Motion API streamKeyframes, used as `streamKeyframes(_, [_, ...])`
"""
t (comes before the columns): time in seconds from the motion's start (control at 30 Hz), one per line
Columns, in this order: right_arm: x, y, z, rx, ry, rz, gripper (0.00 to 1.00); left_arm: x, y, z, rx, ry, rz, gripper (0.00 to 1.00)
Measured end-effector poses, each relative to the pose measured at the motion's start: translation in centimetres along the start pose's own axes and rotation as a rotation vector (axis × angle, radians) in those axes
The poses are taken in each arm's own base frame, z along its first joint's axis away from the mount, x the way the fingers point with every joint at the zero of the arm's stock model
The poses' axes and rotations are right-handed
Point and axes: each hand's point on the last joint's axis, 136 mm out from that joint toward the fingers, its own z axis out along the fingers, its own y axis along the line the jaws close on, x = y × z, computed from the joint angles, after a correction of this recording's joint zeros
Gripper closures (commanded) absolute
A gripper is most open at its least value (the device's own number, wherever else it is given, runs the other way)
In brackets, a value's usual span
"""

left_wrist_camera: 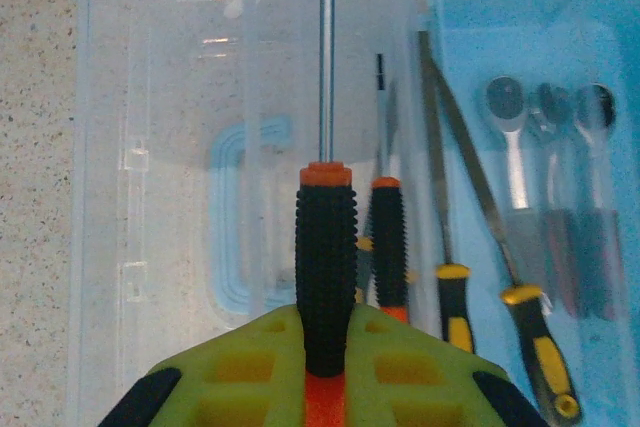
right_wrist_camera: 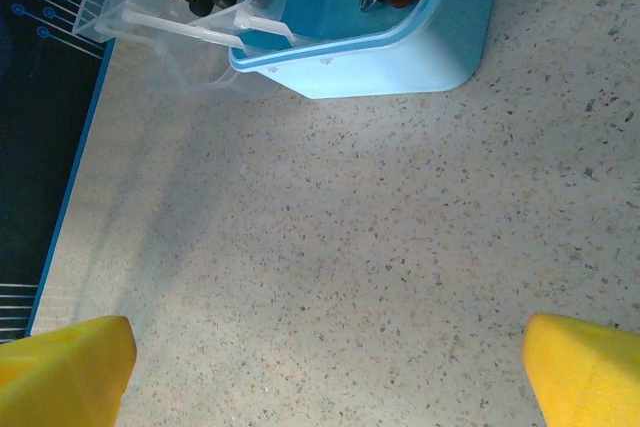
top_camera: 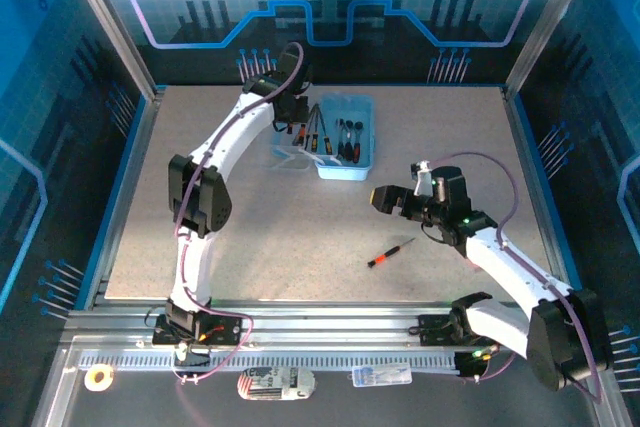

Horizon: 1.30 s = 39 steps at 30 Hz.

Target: Pack the tool kit

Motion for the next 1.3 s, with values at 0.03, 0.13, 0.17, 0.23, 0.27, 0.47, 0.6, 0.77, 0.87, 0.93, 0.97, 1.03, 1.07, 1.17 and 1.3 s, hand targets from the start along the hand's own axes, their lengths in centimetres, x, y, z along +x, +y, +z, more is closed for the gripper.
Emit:
streamKeyframes(0.03, [0.0,0.0,0.0,0.0,0.0,-0.001,0.0,0.1,0.3,0.5,-0.006,0.008,-0.003,0.87])
streamKeyframes(0.13, [0.1,0.0,0.0,0.001,0.002,-0.001,0.0,0.5,0.8,1.6,-0.018,0.029,-0.006,0.87])
streamKeyframes(0.17, [0.1,0.0,0.0,0.002,0.003,0.0,0.0,0.6,0.9,1.9,-0.019,0.037,-0.006,0.86])
streamKeyframes(0.23, [0.2,-0.1,0.0,0.004,0.006,0.002,0.0,0.8,0.9,2.2,-0.021,0.045,-0.002,0.86])
streamKeyframes(0.27, [0.2,-0.1,0.0,0.004,0.006,0.002,0.0,0.9,0.9,2.3,-0.021,0.048,-0.001,0.85])
streamKeyframes(0.47, [0.2,-0.1,0.0,0.004,0.007,0.002,0.0,1.1,0.8,2.7,-0.024,0.057,0.003,0.83])
streamKeyframes(0.6, [0.3,-0.4,0.0,0.02,0.01,0.007,0.0,1.4,0.8,3.5,-0.028,0.07,0.008,0.83])
streamKeyframes(0.77, [0.8,-0.9,-0.1,0.038,0.015,0.013,0.0,1.3,0.6,3.6,-0.022,0.069,0.007,0.82])
streamKeyframes(0.87, [0.7,-0.9,-0.3,0.038,0.01,0.011,0.0,1.3,0.6,3.9,-0.021,0.071,0.007,0.78])
streamKeyframes(0.93, [0.6,-0.7,-0.4,0.034,0.006,0.009,0.0,1.3,0.5,3.8,-0.018,0.069,0.004,0.77])
streamKeyframes(0.97, [0.6,-0.7,-0.4,0.034,0.006,0.009,0.0,1.3,0.4,3.8,-0.016,0.07,0.004,0.77])
streamKeyframes(1.03, [0.7,-0.8,-0.4,0.037,0.008,0.011,0.0,1.2,0.4,3.7,-0.014,0.069,0.003,0.75])
streamKeyframes(1.07, [0.7,-0.8,-0.4,0.039,0.009,0.012,0.0,1.2,0.4,3.7,-0.012,0.07,0.002,0.74])
streamKeyframes(1.17, [0.7,-0.9,-0.4,0.039,0.008,0.012,0.0,1.2,0.2,3.7,-0.004,0.071,0.002,0.73])
streamKeyframes(1.3, [0.6,-0.9,-0.5,0.041,0.006,0.015,0.0,1.2,0.2,3.6,-0.001,0.072,-0.003,0.75])
